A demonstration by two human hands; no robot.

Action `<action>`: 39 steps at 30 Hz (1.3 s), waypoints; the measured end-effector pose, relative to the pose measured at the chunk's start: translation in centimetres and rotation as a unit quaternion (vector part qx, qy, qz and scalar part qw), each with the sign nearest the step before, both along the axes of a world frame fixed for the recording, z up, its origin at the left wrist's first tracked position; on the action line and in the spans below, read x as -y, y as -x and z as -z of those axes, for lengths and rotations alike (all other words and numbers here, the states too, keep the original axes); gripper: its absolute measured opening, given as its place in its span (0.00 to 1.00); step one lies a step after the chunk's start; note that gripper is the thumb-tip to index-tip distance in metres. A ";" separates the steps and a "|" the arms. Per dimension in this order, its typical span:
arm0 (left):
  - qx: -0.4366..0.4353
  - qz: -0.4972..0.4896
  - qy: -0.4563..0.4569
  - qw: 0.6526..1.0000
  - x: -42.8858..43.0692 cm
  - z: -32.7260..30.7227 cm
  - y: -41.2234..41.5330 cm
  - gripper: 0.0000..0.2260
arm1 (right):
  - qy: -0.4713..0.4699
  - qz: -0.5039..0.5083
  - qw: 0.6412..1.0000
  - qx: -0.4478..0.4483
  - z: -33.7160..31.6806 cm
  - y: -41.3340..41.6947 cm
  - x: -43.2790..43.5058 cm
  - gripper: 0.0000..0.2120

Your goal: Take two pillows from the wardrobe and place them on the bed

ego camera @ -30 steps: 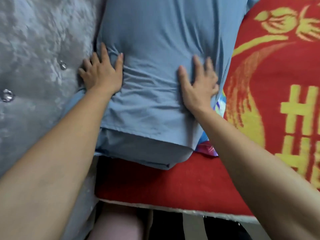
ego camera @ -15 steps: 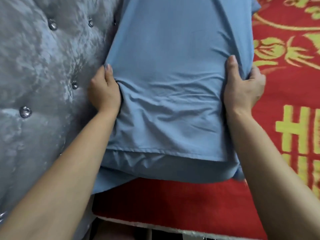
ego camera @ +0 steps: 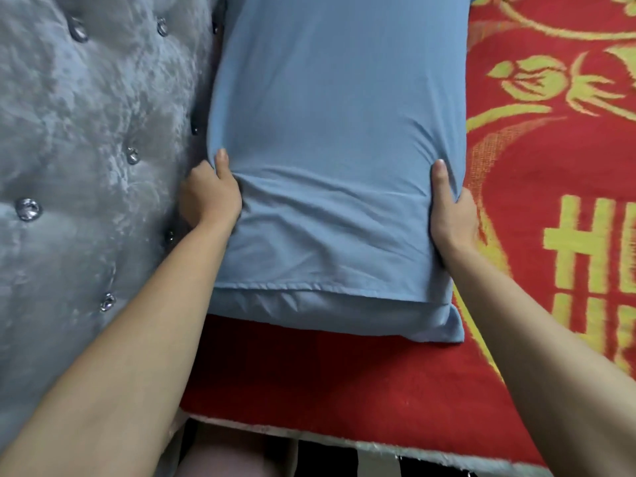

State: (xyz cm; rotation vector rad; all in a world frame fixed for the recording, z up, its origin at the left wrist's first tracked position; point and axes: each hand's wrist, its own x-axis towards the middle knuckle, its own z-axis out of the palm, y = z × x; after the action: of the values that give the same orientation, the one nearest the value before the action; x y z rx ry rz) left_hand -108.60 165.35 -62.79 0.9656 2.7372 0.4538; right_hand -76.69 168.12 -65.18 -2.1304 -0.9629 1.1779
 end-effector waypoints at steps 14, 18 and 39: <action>-0.091 0.112 -0.087 0.986 -0.6 -1.4 -1.1 0.26 | -0.163 -0.121 0.966 0.162 0.1 2.0 -0.3 0.38; -0.064 0.170 0.073 0.981 3.1 0.9 -5.8 0.32 | -0.154 -0.285 0.915 0.242 0.0 4.0 2.1 0.40; -0.087 0.195 0.086 0.973 7.7 -0.2 -8.4 0.29 | -0.109 -0.474 0.814 0.316 -2.2 -1.1 4.8 0.38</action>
State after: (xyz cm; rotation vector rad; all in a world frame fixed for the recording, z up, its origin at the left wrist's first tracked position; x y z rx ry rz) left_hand -100.23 157.64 -62.59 1.5095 2.5770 0.0637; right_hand -75.63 163.32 -62.97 -1.8505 -2.5210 0.6043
